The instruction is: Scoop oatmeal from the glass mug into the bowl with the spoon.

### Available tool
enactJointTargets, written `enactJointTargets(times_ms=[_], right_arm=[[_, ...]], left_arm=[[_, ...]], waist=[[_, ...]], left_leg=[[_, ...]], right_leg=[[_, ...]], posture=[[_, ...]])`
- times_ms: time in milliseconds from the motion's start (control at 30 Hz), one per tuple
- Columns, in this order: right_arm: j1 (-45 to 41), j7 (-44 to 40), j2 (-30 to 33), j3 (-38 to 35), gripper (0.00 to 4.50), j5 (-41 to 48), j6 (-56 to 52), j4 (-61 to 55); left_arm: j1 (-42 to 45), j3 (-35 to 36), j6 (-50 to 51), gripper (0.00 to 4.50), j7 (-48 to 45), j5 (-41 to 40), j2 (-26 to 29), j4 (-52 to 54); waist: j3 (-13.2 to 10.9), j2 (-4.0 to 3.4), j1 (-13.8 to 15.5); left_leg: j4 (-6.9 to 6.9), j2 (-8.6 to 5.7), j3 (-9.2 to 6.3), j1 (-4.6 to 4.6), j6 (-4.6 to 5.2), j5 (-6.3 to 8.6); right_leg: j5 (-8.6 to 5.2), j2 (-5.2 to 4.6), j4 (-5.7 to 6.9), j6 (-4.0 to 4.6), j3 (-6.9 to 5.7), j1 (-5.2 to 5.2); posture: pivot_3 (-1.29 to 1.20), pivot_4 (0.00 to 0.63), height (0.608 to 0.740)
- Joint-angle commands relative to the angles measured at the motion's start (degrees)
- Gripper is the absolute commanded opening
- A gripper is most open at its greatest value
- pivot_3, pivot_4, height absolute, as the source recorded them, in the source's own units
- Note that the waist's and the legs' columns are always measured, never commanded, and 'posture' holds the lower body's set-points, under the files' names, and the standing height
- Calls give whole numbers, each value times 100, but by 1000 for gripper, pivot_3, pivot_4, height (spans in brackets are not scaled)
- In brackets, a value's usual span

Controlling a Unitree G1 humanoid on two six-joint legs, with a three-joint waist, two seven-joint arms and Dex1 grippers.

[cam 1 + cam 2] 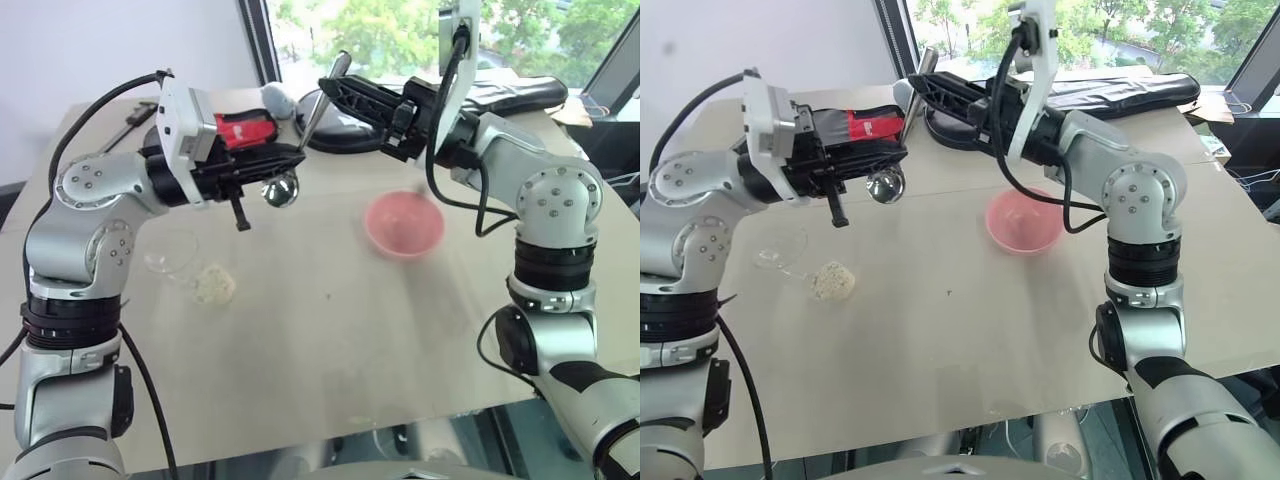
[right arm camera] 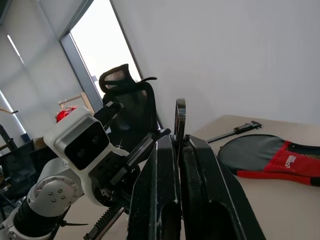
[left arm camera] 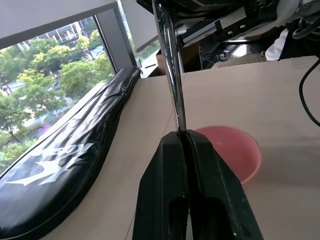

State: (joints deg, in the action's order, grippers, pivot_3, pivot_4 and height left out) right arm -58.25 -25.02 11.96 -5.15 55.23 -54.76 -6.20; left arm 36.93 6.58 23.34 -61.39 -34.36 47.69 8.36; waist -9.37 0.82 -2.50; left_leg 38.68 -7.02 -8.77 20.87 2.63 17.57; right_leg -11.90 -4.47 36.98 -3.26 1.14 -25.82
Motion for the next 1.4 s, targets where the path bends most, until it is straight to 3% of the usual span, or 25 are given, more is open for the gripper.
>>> enactJointTargets(times_ms=[33,367,467,567,600,1000,1033,1067,1200,1400], right_arm=[[-98,-30,0,-53,45,-21,117,-121],[-87,-222,79,4,45,-166,120,-90],[-80,-359,95,41,906,-129,70,-144],[-49,-452,91,117,2330,-190,119,-213],[-45,-447,77,124,2501,-201,124,-223],[-180,-921,102,271,2501,-452,430,-124],[-180,-935,99,273,1990,-465,441,-123],[-183,-947,101,276,1836,-495,468,-103],[-162,-990,115,270,28,-530,494,-95],[-113,-1113,145,269,28,-512,453,-128]], left_arm=[[42,172,-98,0,-60,34,104,153],[79,148,-107,0,-181,108,107,121],[92,126,-110,0,-209,128,91,133],[91,108,-117,0,-251,152,72,149],[83,105,-114,0,-267,152,75,164],[61,61,1,0,-520,118,106,173],[65,62,-2,0,-522,125,103,170],[71,64,-12,0,-533,139,112,152],[84,105,-17,0,-584,143,164,102],[128,163,-62,0,-535,167,146,47]], waist=[[0,0,1],[0,0,2],[0,0,1],[0,0,-1],[0,0,-1],[0,0,0],[0,0,0],[0,0,1],[-1,-1,1],[0,-1,2]], left_leg=[[0,0,0,0,0,0],[2,0,0,0,0,0],[2,0,0,0,0,0],[2,0,0,0,0,0],[2,0,0,0,0,0],[5,0,0,0,0,0],[5,0,0,1,0,0],[6,0,0,1,0,0],[8,0,0,1,0,0],[10,0,0,1,0,0]], right_leg=[[0,0,0,0,0,0],[0,0,1,0,0,0],[0,0,1,0,0,0],[0,0,2,0,0,0],[0,0,2,0,0,0],[0,0,4,0,0,0],[0,0,4,0,0,0],[0,0,5,0,0,0],[0,0,6,0,0,0],[0,0,6,1,-1,0]], posture=[[0,150,740],[0,150,740],[0,150,740],[0,150,740],[0,150,740],[0,150,740],[0,150,740],[0,150,740],[0,150,740],[0,150,740]])
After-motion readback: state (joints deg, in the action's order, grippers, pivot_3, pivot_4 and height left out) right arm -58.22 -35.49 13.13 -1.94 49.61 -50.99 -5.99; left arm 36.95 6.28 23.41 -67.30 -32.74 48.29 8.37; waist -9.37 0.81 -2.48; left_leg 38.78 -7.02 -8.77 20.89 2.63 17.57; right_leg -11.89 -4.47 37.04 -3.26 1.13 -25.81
